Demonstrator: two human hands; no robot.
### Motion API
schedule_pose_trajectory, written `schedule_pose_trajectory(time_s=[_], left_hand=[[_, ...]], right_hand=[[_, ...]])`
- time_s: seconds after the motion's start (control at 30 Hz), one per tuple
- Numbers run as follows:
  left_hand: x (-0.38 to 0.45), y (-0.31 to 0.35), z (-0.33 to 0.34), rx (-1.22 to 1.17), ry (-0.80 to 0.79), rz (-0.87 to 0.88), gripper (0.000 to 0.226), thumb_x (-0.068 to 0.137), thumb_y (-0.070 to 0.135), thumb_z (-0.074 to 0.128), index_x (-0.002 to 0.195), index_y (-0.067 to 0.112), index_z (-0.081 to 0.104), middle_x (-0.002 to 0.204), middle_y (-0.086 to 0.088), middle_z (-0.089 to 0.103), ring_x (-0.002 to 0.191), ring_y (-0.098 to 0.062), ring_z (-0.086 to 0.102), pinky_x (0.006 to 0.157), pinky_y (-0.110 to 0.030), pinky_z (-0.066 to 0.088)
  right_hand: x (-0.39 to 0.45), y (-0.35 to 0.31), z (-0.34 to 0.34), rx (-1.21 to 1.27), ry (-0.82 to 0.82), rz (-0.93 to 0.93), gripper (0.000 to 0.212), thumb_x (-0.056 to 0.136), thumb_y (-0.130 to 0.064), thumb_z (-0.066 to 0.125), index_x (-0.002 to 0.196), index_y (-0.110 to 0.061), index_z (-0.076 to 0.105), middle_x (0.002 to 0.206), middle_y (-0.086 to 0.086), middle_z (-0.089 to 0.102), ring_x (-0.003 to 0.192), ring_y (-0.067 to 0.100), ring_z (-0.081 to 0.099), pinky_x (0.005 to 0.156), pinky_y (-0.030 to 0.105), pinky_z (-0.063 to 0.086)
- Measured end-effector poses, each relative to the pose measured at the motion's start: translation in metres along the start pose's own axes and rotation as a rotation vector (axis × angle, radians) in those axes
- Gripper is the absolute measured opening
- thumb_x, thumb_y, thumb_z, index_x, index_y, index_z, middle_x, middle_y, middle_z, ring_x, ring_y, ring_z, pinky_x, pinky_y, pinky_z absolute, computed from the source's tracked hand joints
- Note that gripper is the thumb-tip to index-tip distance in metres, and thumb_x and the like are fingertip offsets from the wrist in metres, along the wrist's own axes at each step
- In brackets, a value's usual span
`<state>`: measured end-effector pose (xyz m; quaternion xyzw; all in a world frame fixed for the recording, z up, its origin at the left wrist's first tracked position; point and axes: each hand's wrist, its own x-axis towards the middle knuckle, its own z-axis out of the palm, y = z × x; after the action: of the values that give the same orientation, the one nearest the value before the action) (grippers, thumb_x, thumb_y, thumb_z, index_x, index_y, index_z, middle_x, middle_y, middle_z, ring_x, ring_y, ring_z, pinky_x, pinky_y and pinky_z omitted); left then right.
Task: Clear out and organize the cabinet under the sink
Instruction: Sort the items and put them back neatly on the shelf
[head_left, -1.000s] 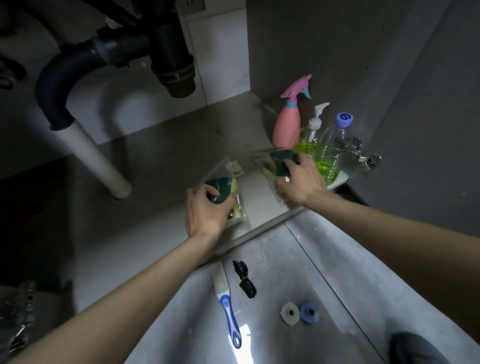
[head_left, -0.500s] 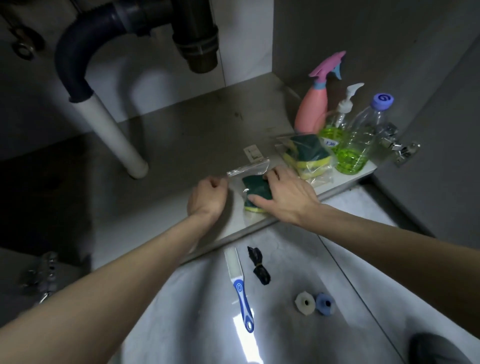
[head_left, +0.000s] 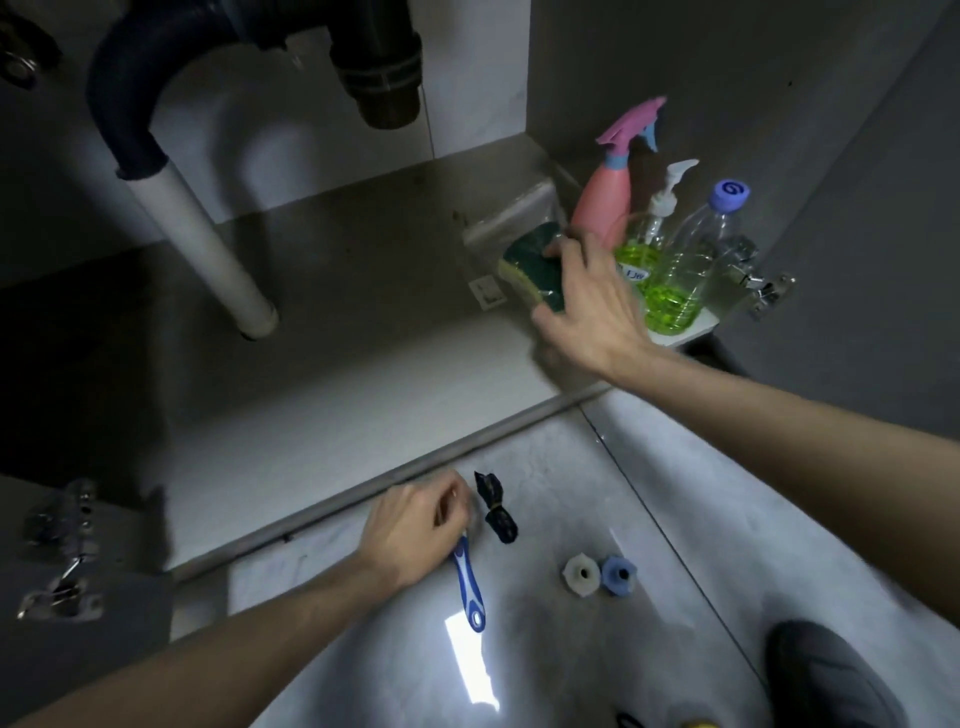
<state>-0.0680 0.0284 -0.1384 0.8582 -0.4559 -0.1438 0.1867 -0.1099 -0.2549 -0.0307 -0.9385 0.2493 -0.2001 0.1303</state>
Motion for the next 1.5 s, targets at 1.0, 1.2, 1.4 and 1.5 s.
schedule_pose_trajectory(time_s=[1.0,1.2,1.4,1.5], left_hand=[[-0.018,-0.017,0.059,-0.090,-0.280,-0.728,0.047,0.071,0.069,0.071,0.074,0.023,0.064,0.077,0.005,0.067,0.074,-0.017,0.064,0.061,-0.027,0.046],[-0.014,-0.013,0.059,-0.269,-0.257,-0.814,0.033,0.070,0.047,0.080,0.071,0.018,0.065,0.076,-0.001,0.070,0.071,-0.019,0.066,0.059,-0.026,0.049],[-0.016,0.007,0.041,-0.709,-0.203,-0.692,0.031,0.081,0.017,0.081,0.069,0.011,0.054,0.064,-0.011,0.069,0.051,-0.025,0.066,0.053,-0.039,0.058],[-0.015,0.028,0.022,-0.818,-0.190,-0.517,0.030,0.085,0.011,0.078,0.067,0.013,0.053,0.053,0.001,0.057,0.046,-0.012,0.056,0.048,-0.026,0.049]], right_hand=[[-0.151,-0.010,0.126,0.057,-0.770,0.188,0.043,0.089,-0.059,0.059,0.102,-0.018,0.058,0.088,0.001,0.064,0.074,0.017,0.059,0.061,0.029,0.044],[-0.158,-0.015,0.137,0.053,-0.764,0.201,0.040,0.086,-0.056,0.064,0.102,-0.019,0.058,0.090,0.000,0.063,0.077,0.017,0.059,0.063,0.028,0.043],[-0.159,0.005,0.127,0.126,-0.745,0.289,0.015,0.087,-0.032,0.067,0.084,-0.027,0.053,0.076,-0.006,0.060,0.065,0.008,0.056,0.052,0.022,0.038],[-0.153,0.033,0.102,0.126,-0.744,0.318,0.018,0.082,-0.033,0.069,0.083,-0.029,0.052,0.080,-0.006,0.061,0.071,0.011,0.057,0.055,0.025,0.043]])
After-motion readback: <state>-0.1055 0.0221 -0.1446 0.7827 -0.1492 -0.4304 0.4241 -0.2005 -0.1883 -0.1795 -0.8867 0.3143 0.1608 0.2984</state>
